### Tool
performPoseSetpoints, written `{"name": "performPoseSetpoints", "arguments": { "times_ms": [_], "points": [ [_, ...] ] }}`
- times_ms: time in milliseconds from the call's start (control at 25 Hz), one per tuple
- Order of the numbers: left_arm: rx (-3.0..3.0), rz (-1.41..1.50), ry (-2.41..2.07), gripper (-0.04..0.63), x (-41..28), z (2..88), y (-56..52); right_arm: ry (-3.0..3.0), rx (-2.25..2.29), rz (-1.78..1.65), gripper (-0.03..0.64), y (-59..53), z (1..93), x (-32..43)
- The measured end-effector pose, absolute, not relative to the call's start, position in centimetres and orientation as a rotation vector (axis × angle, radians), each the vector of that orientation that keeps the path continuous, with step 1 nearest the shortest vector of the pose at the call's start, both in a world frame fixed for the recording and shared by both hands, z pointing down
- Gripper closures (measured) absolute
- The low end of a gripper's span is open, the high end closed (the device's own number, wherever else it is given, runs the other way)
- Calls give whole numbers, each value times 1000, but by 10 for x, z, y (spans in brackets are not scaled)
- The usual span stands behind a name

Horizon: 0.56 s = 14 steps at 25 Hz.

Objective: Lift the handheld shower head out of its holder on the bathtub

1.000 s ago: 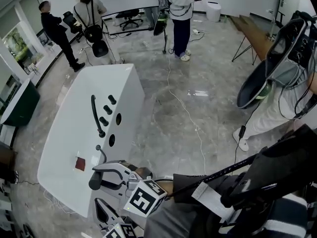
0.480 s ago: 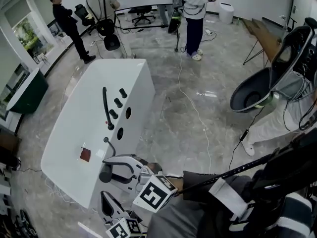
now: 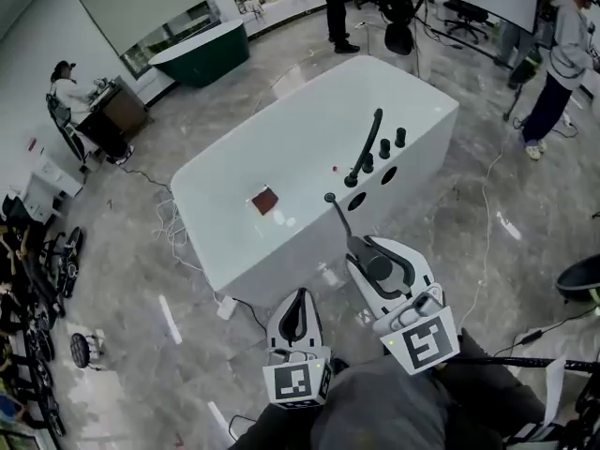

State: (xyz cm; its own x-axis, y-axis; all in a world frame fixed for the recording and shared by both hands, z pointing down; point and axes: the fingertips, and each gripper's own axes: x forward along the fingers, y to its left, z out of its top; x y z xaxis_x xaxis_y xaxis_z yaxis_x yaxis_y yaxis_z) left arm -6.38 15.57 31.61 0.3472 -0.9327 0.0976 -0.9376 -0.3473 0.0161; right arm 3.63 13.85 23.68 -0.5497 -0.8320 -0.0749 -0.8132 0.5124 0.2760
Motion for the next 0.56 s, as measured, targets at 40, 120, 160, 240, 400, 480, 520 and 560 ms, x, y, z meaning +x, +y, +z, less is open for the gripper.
{"name": "performPoseSetpoints", "arguments": {
  "times_ms": [40, 120, 160, 240, 400, 480, 520, 560],
  "points": [
    [2513, 109, -1766, 592, -63, 320, 155, -2693, 1481, -370, 477, 137, 243, 39],
    [2507, 109, -1776, 592, -60, 327, 156, -2711, 1509, -303, 477, 137, 252, 44],
    [2509, 109, -1776, 592, -58, 329, 157, -2712, 1507, -305, 477, 137, 254, 46],
    [2508, 105, -1786, 592, -62, 332, 155, -2714, 1493, -324, 477, 135, 256, 43],
    [2486, 101, -1817, 592, -80, 331, 148, -2718, 1473, -366, 477, 127, 255, 28],
    [2462, 103, -1832, 592, -82, 330, 145, -2724, 1473, -377, 477, 124, 254, 27],
    [2457, 102, -1836, 592, -82, 329, 144, -2728, 1471, -380, 477, 123, 253, 28],
    [2453, 99, -1840, 592, -82, 329, 142, -2730, 1469, -383, 477, 122, 253, 28]
  ]
}}
